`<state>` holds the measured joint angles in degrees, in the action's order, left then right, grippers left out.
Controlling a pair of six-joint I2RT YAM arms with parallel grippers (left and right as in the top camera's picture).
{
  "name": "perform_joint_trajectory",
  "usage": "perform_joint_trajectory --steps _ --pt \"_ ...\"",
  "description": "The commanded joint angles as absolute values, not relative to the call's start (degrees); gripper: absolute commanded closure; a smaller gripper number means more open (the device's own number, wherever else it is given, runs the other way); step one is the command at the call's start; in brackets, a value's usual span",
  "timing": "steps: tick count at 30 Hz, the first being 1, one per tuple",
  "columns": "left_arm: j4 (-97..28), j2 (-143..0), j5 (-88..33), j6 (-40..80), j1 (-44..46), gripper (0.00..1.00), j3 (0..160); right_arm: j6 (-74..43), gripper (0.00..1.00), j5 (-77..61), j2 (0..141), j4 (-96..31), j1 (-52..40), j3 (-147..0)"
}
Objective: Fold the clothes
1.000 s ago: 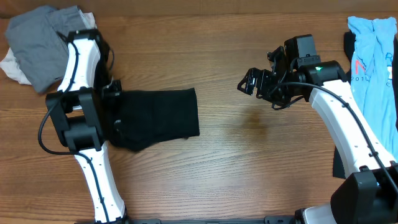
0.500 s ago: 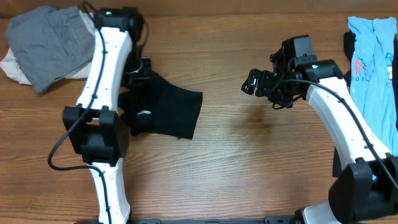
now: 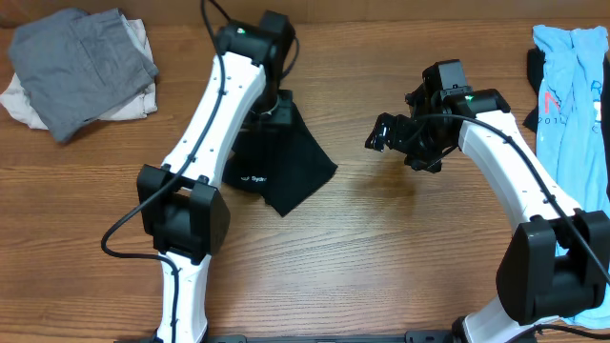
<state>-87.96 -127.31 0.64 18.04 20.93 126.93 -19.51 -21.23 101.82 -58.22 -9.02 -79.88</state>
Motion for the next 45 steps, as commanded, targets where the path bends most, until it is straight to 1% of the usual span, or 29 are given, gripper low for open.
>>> perform_joint_trajectory --steps 1,7,10,11,12,15,17,19,20,21,25,26,29,31,33,34,41,43,45 --pt "-87.8 -126.3 -0.2 19.3 21.9 0.83 127.2 -19.9 0.00 -22.1 101.9 -58.0 -9.0 -79.5" --pt "-87.2 -126.3 -1.8 19.3 23.4 0.83 123.7 -20.0 0.00 -22.1 101.9 -57.7 -9.0 -79.5" --pt "-86.5 -126.3 -4.4 19.3 24.0 0.86 121.5 -20.0 0.00 -22.1 101.9 -57.4 -9.0 -79.5" --pt "-86.4 -126.3 -5.1 19.3 24.2 0.88 120.7 -20.0 0.00 -22.1 101.9 -57.3 -9.0 -79.5" --pt "-86.4 -126.3 -6.5 19.3 24.9 0.93 119.1 -20.0 0.00 -22.1 101.9 -57.0 -9.0 -79.5" --pt "-86.3 -126.3 -7.0 19.2 26.5 0.95 117.5 -20.0 0.00 -22.1 101.9 -56.4 -9.0 -79.5" --pt "-86.3 -126.3 -7.0 16.6 27.8 0.96 117.4 -20.0 0.00 -22.1 101.9 -56.0 -9.0 -79.5" --pt "-86.3 -126.3 -6.9 14.6 29.1 0.92 117.4 -20.0 0.00 -22.1 101.9 -55.7 -9.0 -79.5" --pt "-86.5 -126.3 -6.9 13.7 29.6 0.88 117.4 -20.0 0.00 -22.1 101.9 -55.6 -9.0 -79.5" --pt "-86.8 -126.3 -6.9 12.9 30.1 0.82 117.4 -20.0 0.00 -22.1 101.9 -55.6 -9.0 -79.5" --pt "-88.2 -126.3 -6.9 11.8 31.4 0.76 117.4 -20.0 0.00 -22.1 101.9 -55.6 -9.0 -79.5" --pt "-88.6 -126.3 -6.9 11.8 31.5 0.72 117.4 -20.0 0.00 -22.1 101.9 -55.6 -9.0 -79.5" --pt "-89.8 -126.3 -7.3 11.7 31.6 0.67 117.4 -20.0 0.00 -22.1 101.9 -55.5 -9.0 -79.5" --pt "-90.8 -126.3 -7.4 11.7 31.6 0.66 117.4 -20.0 0.00 -22.1 101.9 -55.2 -9.0 -79.5" --pt "-91.2 -126.3 -7.4 11.7 31.6 0.71 117.4 -20.5 0.00 -22.1 101.9 -54.8 -9.0 -79.5" --pt "-91.2 -126.3 -7.6 11.7 31.6 0.72 117.4 -21.1 0.00 -22.1 101.9 -54.7 -8.9 -79.5" --pt "-92.7 -125.8 -7.3 11.7 31.0 0.73 121.4 -22.8 0.00 -22.8 101.9 -52.4 -8.9 -79.5" --pt "-94.0 -125.6 -7.0 11.8 30.2 0.71 124.6 -22.8 0.00 -24.7 101.9 -51.7 -8.9 -79.5" --pt "-95.8 -125.6 -6.7 11.8 29.1 0.67 127.3 -22.8 0.00 -27.2 101.9 -51.0 -8.9 -79.5"
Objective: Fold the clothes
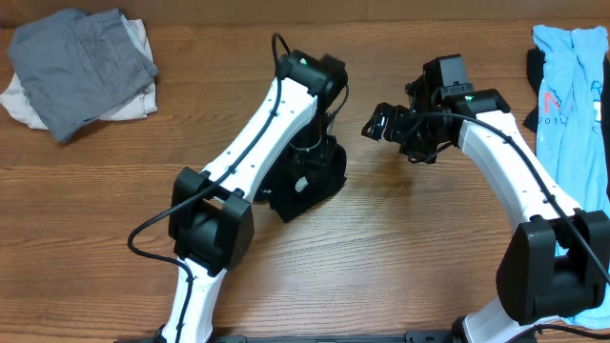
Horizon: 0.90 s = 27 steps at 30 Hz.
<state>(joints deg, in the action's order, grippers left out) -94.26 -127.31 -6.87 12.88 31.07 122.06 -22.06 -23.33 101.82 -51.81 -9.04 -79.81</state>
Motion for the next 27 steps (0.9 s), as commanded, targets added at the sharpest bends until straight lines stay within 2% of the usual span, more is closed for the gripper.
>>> perform_joint_trajectory --steps 1,7,11,12,14,18,27 --pt "-96.3 -125.6 -6.6 12.0 28.4 0.66 127.8 -22.8 0.00 -28.1 101.9 -50.6 -8.9 -79.5" --pt "-96.8 -125.7 -7.1 12.7 26.2 0.50 122.8 -22.8 0.00 -29.3 101.9 -48.4 -9.0 -79.5" --pt "-94.1 -125.7 -7.1 14.4 26.2 0.48 117.8 -22.6 0.00 -29.3 102.3 -48.7 -9.2 -79.5" --pt "-93.3 -125.7 -7.1 15.0 26.2 0.45 117.1 -22.5 0.00 -29.3 102.5 -48.7 -9.3 -79.5" --pt "-92.1 -125.7 -7.2 15.8 26.2 0.32 115.7 -22.5 0.00 -29.6 103.2 -48.5 -9.4 -79.5" --pt "-91.7 -125.7 -7.3 15.9 26.2 0.23 113.0 -22.5 0.00 -32.4 104.9 -47.8 -9.4 -79.5" --pt "-89.3 -125.7 -7.5 17.9 26.2 0.24 105.4 -22.3 0.00 -39.8 107.8 -44.2 -9.6 -79.5"
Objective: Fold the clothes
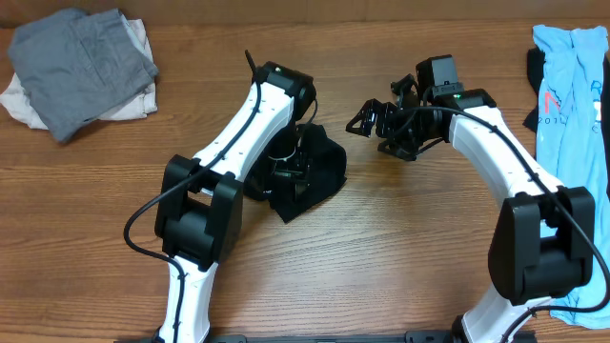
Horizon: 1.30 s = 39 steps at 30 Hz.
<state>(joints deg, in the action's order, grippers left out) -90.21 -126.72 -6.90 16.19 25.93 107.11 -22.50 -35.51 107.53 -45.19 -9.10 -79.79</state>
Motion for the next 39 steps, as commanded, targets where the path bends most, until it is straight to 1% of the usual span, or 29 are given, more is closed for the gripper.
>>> perform_joint_trajectory --steps 1,2,5,9,14,15,17,18,21,23,24,25,26,27,32,39 --pt "-88.7 -125.7 -7.5 17.9 26.1 0.24 104.9 -22.3 0.01 -40.2 107.9 -43.9 -9.8 -79.5" --pt "-87.7 -125.7 -7.6 18.1 26.1 0.25 104.3 -22.4 0.07 -40.8 108.2 -43.4 -10.6 -79.5" --pt "-87.3 -125.7 -7.6 18.2 26.1 0.28 104.2 -22.5 0.17 -40.8 109.6 -43.0 -12.9 -79.5" --pt "-87.4 -125.7 -7.5 18.2 26.1 0.31 104.2 -22.8 0.20 -40.1 113.3 -42.4 -16.2 -79.5" --pt "-87.8 -125.7 -7.1 18.0 26.1 0.38 104.2 -24.1 0.22 -39.5 115.9 -42.2 -16.8 -79.5" --pt "-87.8 -125.7 -7.1 18.0 26.1 0.40 104.2 -24.1 0.23 -38.5 115.9 -42.2 -16.6 -79.5" --pt "-87.8 -125.7 -7.1 18.0 26.1 0.48 104.2 -24.1 0.28 -37.6 115.9 -42.0 -16.5 -79.5" --pt "-87.8 -125.7 -7.1 18.0 26.1 0.52 104.2 -24.1 0.32 -37.6 115.9 -41.8 -16.5 -79.5" --pt "-87.8 -125.7 -7.1 18.0 26.1 0.73 104.2 -24.3 0.49 -37.6 115.9 -41.7 -16.5 -79.5" --pt "-88.1 -125.7 -7.1 18.0 26.1 0.85 104.2 -24.8 0.67 -37.5 115.9 -41.6 -16.5 -79.5" --pt "-88.3 -125.7 -7.1 18.0 26.1 0.92 104.2 -25.2 0.75 -37.3 115.9 -41.6 -16.5 -79.5" --pt "-88.6 -125.7 -7.1 18.0 26.1 0.96 104.2 -25.6 0.86 -37.0 115.9 -41.6 -16.5 -79.5" --pt "-88.9 -125.7 -7.1 17.7 26.1 0.96 104.2 -25.6 0.94 -37.0 115.9 -41.5 -16.5 -79.5" --pt "-89.1 -125.7 -7.1 17.7 26.1 0.96 104.2 -25.7 0.96 -37.0 115.9 -41.3 -16.5 -79.5" --pt "-89.6 -125.7 -7.1 17.6 26.1 0.96 104.2 -25.8 0.96 -37.1 115.6 -41.8 -16.3 -80.2" --pt "-92.6 -125.6 -7.1 16.1 26.1 0.96 104.4 -25.7 0.96 -35.1 113.5 -50.5 -16.0 -85.8"
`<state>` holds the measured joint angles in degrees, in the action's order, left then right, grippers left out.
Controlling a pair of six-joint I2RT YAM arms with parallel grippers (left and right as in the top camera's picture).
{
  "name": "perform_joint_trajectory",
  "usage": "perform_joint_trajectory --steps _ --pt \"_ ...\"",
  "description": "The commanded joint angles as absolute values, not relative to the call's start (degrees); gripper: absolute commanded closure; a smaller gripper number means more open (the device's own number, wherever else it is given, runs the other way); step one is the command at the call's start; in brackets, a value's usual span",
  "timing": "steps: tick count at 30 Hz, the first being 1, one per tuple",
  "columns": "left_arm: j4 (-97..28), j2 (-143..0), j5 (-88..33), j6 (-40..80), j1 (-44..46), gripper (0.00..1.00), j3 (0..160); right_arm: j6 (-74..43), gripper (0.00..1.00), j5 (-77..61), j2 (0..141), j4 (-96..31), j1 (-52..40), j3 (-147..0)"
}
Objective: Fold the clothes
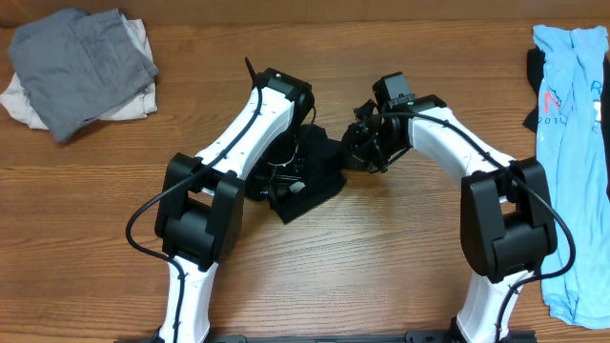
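Observation:
A black garment lies bunched in the middle of the table in the overhead view. My left gripper is down on its left part, apparently shut on a fold, though black cloth and cables hide the fingertips. My right gripper is at the garment's upper right edge with its fingers spread, touching or just short of the cloth.
A pile of folded grey and beige clothes sits at the back left. Light blue and dark garments lie along the right edge. Both arms lean in over the table's middle, close to each other.
My right gripper has moved left and down from above the table to the garment's upper right edge. The left gripper and the garment have barely shifted.
The garment first lay spread under my left wrist, with my right gripper open and well to the right. Then the left arm had swung right and the cloth was bunched up. It drew back slightly, and the right gripper has closed in on the cloth.

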<state>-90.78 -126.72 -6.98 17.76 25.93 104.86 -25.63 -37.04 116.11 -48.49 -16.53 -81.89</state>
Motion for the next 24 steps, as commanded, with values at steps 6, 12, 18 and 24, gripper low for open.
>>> perform_joint_trajectory --steps 6,12,18,24 --pt "-94.7 -125.6 -7.1 15.1 26.1 0.96 104.4 -25.8 0.96 -25.3 110.8 -61.8 -16.0 -89.3" --pt "-95.6 -125.7 -5.2 13.7 26.1 0.91 104.3 -25.3 0.96 -21.0 110.7 -69.6 -16.2 -89.2" --pt "-96.9 -125.7 -2.3 13.7 26.1 0.83 104.3 -25.4 0.96 -21.0 110.7 -71.5 -18.8 -88.1" --pt "-96.9 -125.7 -1.3 13.8 25.1 0.86 104.3 -27.5 0.96 -20.6 110.7 -68.4 -24.4 -82.8"
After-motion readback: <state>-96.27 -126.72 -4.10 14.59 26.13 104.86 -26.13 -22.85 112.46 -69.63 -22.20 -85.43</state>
